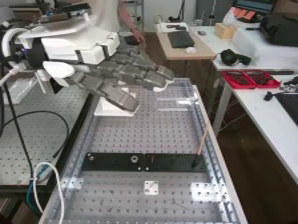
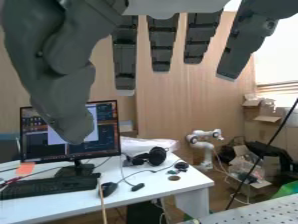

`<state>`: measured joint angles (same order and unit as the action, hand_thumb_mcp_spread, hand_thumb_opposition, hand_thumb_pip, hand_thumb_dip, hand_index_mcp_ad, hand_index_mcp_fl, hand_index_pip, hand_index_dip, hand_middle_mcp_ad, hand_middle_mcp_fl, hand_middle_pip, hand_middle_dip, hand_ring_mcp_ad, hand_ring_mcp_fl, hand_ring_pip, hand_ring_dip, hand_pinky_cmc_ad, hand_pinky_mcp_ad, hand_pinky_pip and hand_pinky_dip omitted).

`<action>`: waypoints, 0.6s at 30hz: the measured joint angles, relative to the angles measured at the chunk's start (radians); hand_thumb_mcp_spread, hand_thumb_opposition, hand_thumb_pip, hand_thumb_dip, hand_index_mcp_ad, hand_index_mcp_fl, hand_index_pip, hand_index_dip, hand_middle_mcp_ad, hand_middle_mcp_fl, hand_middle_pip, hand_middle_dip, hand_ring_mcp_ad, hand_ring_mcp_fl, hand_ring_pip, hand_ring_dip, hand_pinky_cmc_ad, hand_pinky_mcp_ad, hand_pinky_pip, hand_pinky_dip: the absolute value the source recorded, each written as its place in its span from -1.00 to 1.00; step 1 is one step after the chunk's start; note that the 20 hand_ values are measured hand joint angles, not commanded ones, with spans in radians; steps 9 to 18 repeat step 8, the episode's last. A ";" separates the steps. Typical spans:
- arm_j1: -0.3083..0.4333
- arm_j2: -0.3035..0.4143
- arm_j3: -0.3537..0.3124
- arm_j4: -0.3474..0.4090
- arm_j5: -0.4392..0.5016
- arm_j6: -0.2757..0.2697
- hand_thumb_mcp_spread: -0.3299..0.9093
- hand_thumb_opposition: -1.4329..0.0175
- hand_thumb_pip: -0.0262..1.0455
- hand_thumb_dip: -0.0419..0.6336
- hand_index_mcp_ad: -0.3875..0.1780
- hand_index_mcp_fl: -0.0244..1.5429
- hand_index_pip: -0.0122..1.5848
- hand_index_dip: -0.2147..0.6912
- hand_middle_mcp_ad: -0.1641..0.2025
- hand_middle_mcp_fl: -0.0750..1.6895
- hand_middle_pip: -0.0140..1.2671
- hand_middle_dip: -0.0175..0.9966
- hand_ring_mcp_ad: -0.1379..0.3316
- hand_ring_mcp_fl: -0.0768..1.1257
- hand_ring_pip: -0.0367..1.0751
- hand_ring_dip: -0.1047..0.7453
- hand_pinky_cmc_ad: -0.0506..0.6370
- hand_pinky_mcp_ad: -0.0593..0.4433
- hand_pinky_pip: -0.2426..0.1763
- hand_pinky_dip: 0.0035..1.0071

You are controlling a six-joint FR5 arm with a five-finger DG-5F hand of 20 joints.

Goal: Grab the larger nut and place it in the white container

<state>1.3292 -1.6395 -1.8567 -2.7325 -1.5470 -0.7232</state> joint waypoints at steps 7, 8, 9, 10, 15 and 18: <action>-0.020 0.024 -0.018 -0.022 -0.083 0.002 -0.06 -0.13 0.26 -0.18 0.01 -0.94 -0.30 -0.33 0.28 -0.84 -0.78 -0.57 0.14 -0.86 -0.78 -0.55 0.15 0.34 -0.31 -0.02; -0.023 0.028 -0.021 -0.025 -0.091 0.002 -0.05 -0.14 0.26 -0.18 0.01 -0.94 -0.38 -0.33 0.25 -0.84 -0.78 -0.57 0.14 -0.86 -0.78 -0.55 0.15 0.34 -0.29 -0.02; -0.023 0.028 -0.021 -0.025 -0.091 0.002 -0.05 -0.14 0.26 -0.18 0.01 -0.94 -0.38 -0.33 0.25 -0.84 -0.78 -0.57 0.14 -0.86 -0.78 -0.55 0.15 0.34 -0.29 -0.02; -0.023 0.028 -0.021 -0.025 -0.091 0.002 -0.05 -0.14 0.26 -0.18 0.01 -0.94 -0.38 -0.33 0.25 -0.84 -0.78 -0.57 0.14 -0.86 -0.78 -0.55 0.15 0.34 -0.29 -0.02; -0.023 0.028 -0.021 -0.025 -0.091 0.002 -0.05 -0.14 0.26 -0.18 0.01 -0.94 -0.38 -0.33 0.25 -0.84 -0.78 -0.57 0.14 -0.86 -0.78 -0.55 0.15 0.34 -0.29 -0.02; -0.023 0.028 -0.021 -0.025 -0.091 0.002 -0.05 -0.14 0.26 -0.18 0.01 -0.94 -0.38 -0.33 0.25 -0.84 -0.78 -0.57 0.14 -0.86 -0.78 -0.55 0.15 0.34 -0.29 -0.02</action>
